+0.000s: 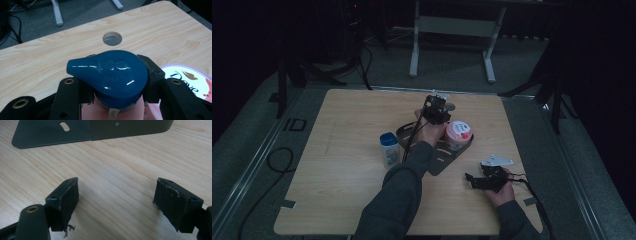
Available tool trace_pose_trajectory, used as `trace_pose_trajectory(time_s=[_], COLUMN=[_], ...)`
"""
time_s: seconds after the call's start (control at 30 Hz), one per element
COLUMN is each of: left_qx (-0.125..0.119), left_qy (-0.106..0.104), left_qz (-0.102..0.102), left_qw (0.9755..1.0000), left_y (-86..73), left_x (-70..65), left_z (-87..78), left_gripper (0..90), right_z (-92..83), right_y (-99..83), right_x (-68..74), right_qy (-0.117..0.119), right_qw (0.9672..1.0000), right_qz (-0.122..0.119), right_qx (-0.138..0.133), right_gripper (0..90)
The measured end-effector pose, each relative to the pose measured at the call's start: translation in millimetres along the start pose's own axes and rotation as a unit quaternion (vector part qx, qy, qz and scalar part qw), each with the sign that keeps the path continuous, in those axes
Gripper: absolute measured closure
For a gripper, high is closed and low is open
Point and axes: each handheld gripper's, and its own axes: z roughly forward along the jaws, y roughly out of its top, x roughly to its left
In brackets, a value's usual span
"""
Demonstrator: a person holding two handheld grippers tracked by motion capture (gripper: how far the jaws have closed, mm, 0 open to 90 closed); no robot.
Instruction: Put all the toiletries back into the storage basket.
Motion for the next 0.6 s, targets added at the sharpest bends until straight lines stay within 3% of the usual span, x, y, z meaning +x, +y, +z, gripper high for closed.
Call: trace_pose_trajectory(time_s=[0.3,0.4,0.6], left_qx=[-0.003,-0.004,-0.001], left_qy=[0.016,0.022,0.012], left_qz=[-0.009,-0.003,0.005], left_qw=[0.9998,0.9997,0.9999], left_y=[-2.6,-4.0,-6.0], left_x=[-4.6,-6.8,-4.1], left_z=[-1.3,-2.0,-3.7], left_gripper=[52.6,52.5,52.3], right_z=[0.0,0.0,0.0], right_y=[0.0,0.0,0.0], right_x=[0.0,0.0,0.1], right_qy=[0.000,0.000,0.000], right_qw=[1.0000,1.0000,1.0000], right_qz=[0.000,0.000,0.000], right_qx=[0.000,0.000,0.000], right_gripper=[19.6,19.6,19.6])
